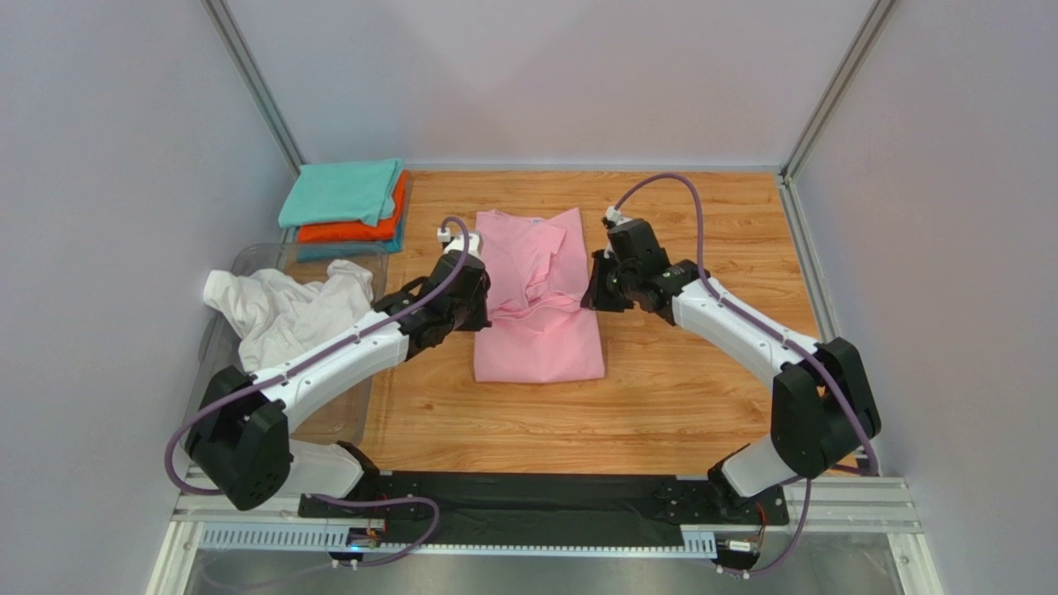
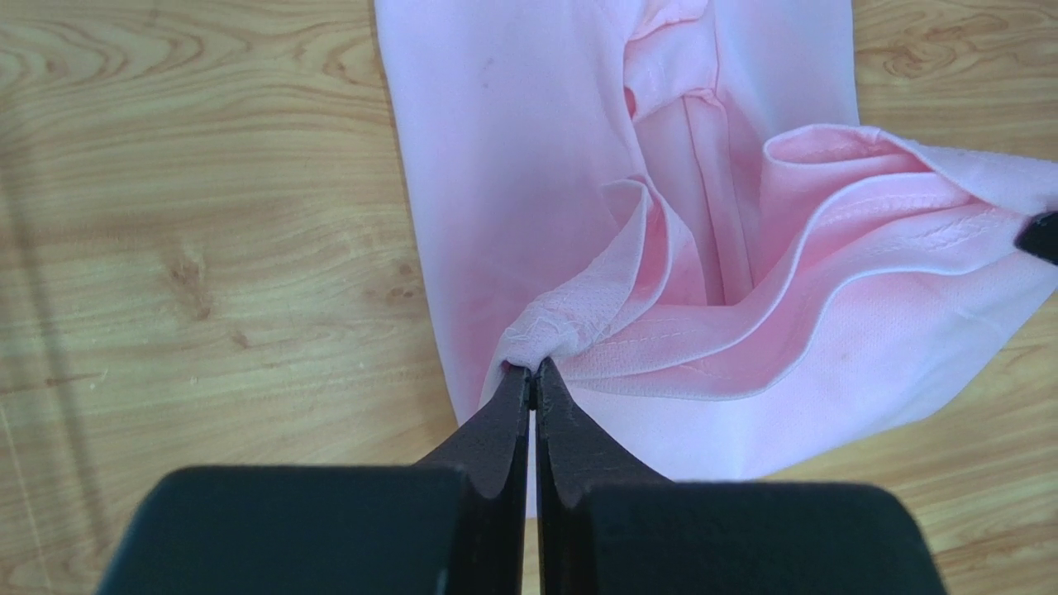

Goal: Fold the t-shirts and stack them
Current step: Fold the tshirt

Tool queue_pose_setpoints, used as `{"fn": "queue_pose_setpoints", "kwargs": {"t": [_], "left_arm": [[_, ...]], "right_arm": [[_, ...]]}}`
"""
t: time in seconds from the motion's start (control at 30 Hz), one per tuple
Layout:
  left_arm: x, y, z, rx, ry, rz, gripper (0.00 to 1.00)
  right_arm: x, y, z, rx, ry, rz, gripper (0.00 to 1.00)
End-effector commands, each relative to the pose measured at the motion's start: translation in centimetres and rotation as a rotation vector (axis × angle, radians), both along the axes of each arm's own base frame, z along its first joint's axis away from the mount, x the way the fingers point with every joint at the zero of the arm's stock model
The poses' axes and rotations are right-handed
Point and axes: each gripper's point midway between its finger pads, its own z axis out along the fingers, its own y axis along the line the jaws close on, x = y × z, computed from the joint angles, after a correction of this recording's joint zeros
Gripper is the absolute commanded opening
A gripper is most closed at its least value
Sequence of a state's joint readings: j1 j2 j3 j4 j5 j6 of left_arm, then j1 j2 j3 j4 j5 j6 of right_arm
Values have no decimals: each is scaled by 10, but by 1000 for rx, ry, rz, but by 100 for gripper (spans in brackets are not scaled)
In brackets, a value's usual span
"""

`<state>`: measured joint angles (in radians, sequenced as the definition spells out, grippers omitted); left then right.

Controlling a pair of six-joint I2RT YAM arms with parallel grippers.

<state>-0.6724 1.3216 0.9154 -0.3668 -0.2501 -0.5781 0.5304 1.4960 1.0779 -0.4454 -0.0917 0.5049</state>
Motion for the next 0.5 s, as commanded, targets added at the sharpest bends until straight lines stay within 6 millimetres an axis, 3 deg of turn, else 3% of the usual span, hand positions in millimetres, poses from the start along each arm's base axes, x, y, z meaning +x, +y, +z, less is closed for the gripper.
{"fn": "queue_pose_setpoints", "kwargs": {"t": [0.0,0.47], "left_arm": [[23,-11,20,-34,-71,-34,0],[58,-14,-14,-28,-29,-44,0]], "right_arm": [[24,13,18,38,-70,37,0],[57,8,-16,13,-18,-11,0]]}}
